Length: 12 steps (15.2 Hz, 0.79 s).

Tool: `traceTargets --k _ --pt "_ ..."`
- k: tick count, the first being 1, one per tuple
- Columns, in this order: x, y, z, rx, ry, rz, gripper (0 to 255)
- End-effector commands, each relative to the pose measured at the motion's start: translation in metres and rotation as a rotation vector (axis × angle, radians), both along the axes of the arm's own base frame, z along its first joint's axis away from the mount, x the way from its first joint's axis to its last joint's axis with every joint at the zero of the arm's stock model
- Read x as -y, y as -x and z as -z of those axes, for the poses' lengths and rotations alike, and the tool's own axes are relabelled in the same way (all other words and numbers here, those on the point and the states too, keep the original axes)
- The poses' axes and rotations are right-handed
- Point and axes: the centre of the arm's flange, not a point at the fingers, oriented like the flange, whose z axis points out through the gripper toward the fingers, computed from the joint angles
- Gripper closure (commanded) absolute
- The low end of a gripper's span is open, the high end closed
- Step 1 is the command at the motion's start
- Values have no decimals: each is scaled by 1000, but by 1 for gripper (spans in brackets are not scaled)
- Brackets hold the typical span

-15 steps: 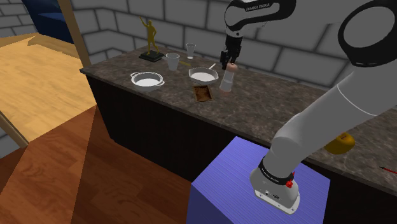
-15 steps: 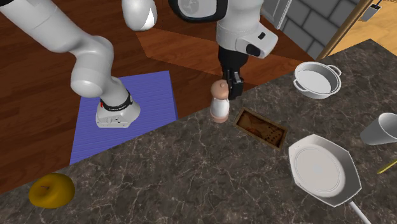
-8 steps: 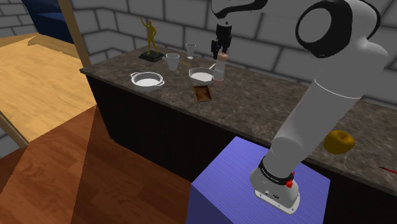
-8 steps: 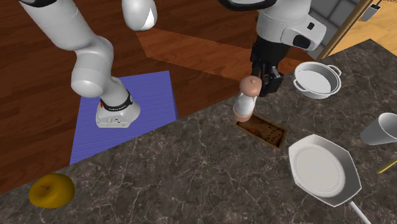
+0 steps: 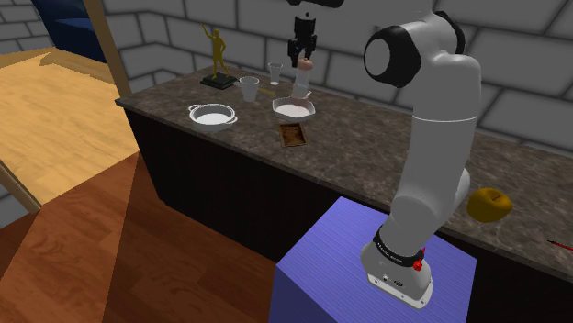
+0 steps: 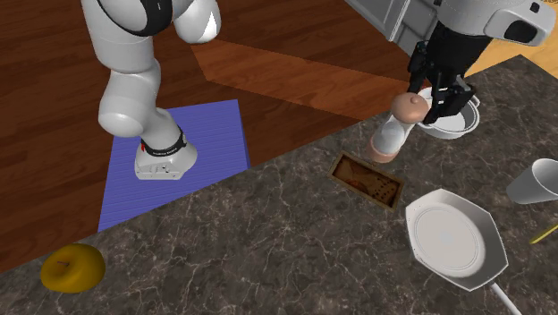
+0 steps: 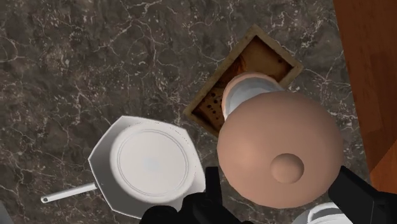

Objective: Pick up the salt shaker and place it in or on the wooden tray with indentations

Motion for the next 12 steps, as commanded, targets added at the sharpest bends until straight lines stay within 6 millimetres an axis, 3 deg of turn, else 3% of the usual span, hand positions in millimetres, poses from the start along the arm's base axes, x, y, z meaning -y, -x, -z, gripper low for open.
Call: traceTargets --k 1,12 --pt "4 -12 3 0 0 -2 255" --pt "4 -12 61 0 0 -2 255"
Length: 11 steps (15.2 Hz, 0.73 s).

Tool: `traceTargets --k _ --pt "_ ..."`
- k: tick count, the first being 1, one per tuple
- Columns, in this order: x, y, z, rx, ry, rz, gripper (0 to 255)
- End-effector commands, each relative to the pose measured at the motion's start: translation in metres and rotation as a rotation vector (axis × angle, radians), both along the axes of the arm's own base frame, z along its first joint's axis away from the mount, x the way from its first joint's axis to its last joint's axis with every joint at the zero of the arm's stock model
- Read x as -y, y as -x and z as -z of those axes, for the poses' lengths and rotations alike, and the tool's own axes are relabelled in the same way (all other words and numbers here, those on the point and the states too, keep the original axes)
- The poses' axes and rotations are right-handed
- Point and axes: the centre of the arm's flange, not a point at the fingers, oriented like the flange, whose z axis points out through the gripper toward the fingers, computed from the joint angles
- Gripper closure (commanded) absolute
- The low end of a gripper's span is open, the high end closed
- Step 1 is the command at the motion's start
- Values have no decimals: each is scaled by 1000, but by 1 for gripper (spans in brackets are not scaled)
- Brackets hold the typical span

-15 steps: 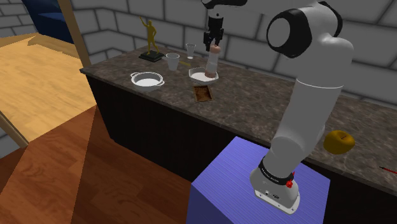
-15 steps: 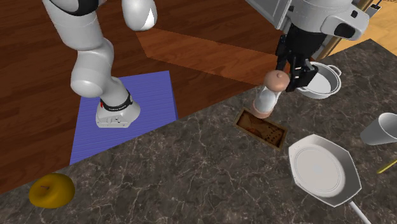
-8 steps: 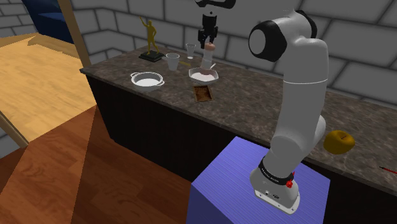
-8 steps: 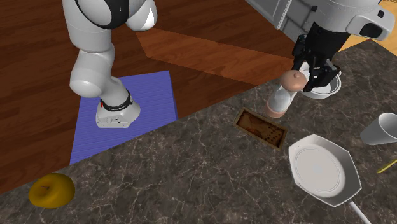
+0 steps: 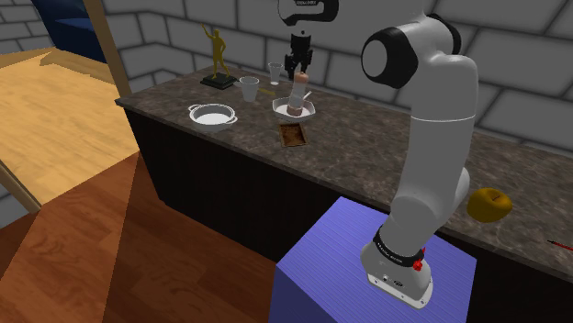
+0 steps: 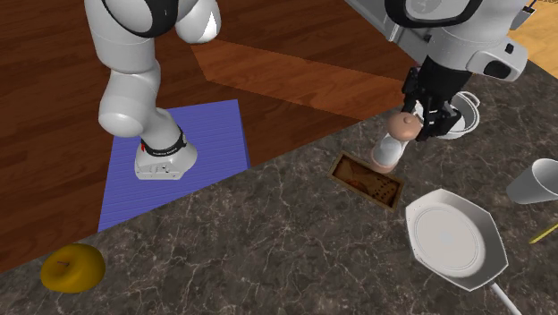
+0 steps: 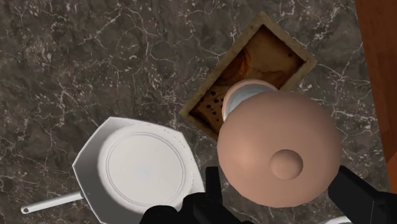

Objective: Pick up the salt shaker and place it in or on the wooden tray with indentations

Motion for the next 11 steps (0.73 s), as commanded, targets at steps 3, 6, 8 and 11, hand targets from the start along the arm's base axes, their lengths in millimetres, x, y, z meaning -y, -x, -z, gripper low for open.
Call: traceTargets --k 3,6,8,11 --pt "0 0 21 1 0 0 255" --pt "0 0 37 1 0 0 255" --pt "0 0 47 1 0 0 255" --pt "0 0 63 1 0 0 255"
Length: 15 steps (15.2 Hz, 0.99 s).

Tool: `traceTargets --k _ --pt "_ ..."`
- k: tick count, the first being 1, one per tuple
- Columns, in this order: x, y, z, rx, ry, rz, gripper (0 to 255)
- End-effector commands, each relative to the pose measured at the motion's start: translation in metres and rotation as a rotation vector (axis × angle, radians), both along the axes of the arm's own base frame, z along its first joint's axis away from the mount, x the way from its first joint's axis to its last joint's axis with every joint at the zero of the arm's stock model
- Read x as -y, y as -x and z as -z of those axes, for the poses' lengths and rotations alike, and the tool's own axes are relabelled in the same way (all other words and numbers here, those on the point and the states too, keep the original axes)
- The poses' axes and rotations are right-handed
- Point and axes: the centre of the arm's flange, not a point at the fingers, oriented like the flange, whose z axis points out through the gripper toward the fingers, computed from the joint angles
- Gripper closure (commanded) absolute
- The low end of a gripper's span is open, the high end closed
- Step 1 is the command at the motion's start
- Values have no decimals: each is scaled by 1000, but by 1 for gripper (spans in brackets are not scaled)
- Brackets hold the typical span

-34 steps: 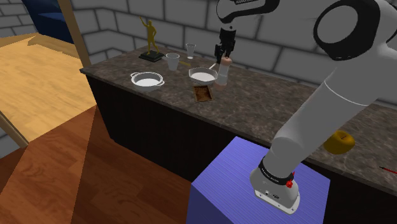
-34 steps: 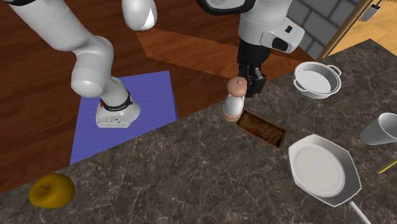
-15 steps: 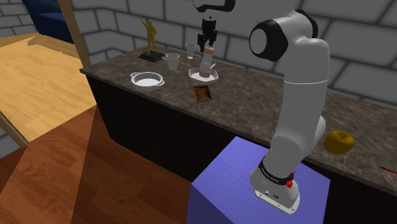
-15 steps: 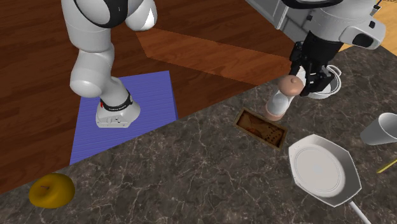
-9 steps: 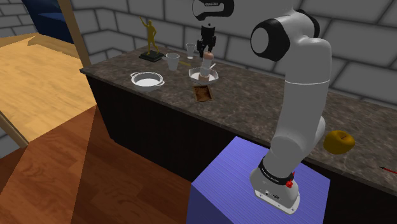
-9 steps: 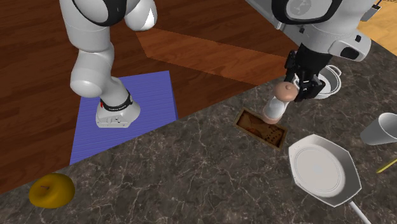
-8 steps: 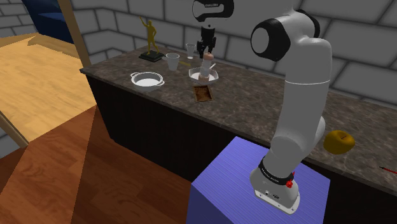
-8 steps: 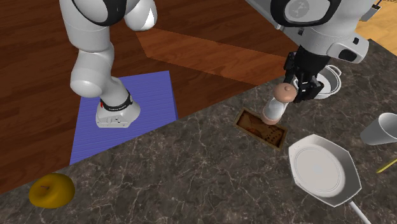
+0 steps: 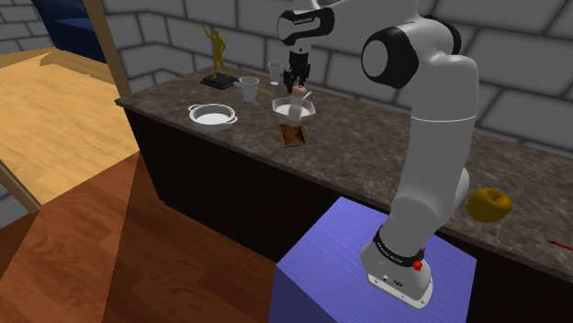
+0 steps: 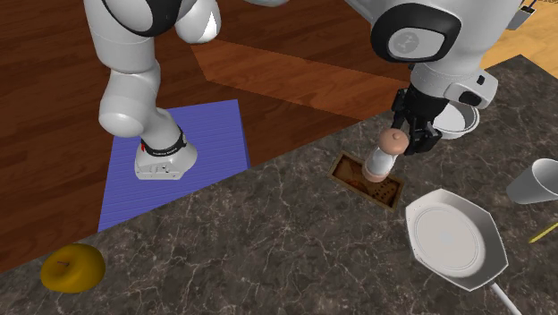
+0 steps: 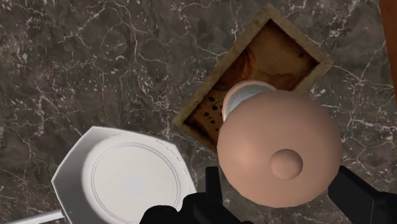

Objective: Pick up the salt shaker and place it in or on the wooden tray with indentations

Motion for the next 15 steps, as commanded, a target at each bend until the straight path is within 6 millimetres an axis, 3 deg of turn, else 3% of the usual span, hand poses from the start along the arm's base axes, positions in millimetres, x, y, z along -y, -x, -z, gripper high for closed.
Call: traceTargets --k 1,4,12,13,15 --pt "0 0 11 1 0 0 255" --pt "0 0 28 1 0 0 255" --pt "0 0 28 1 0 0 255" --pt "0 0 28 1 0 0 0" --pt "0 0 28 1 0 0 0"
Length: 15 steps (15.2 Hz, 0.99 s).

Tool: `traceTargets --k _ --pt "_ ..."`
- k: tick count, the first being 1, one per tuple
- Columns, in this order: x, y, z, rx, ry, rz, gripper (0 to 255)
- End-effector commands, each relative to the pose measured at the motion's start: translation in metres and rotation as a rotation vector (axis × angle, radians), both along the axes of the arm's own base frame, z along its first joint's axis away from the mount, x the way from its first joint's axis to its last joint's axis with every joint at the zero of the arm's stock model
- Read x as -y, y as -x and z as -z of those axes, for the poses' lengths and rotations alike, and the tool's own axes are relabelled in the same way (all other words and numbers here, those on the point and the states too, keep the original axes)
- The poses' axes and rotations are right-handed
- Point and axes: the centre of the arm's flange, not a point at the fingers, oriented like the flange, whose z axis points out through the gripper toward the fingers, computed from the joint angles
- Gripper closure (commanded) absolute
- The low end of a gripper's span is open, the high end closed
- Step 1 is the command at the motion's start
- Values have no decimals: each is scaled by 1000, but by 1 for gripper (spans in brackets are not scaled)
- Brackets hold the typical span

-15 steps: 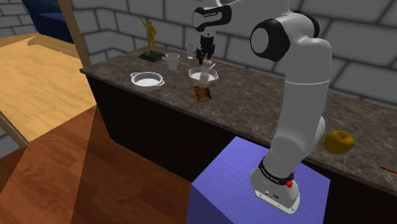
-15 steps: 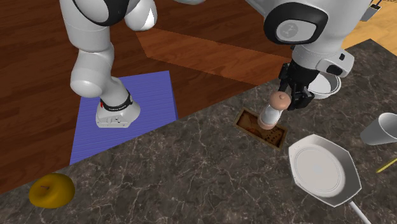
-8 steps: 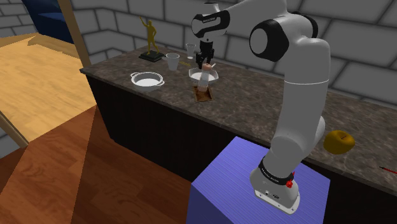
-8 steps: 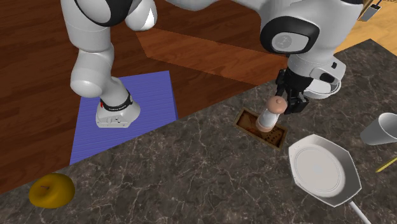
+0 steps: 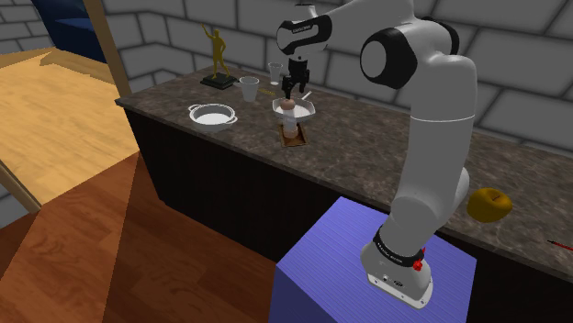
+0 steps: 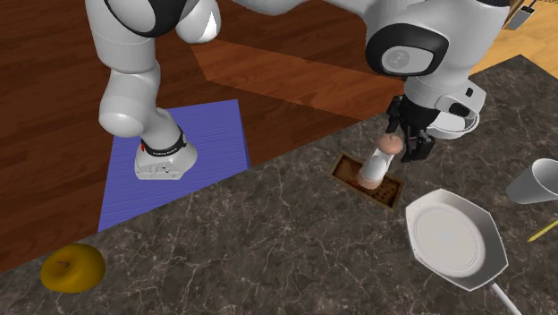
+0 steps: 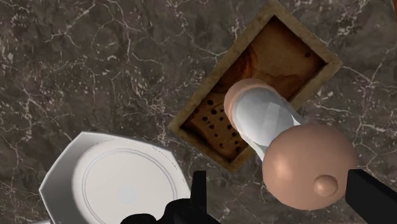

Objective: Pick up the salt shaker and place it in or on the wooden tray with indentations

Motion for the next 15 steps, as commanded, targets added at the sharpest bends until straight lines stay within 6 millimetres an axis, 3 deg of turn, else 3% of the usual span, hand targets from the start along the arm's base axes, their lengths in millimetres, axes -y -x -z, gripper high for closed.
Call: traceTargets --k 1,3,7,15 --pt "0 0 0 0 0 0 0" --pt "0 0 0 0 0 0 0" --pt "-4 2 -50 0 0 0 0" --pt "-4 2 -50 0 0 0 0"
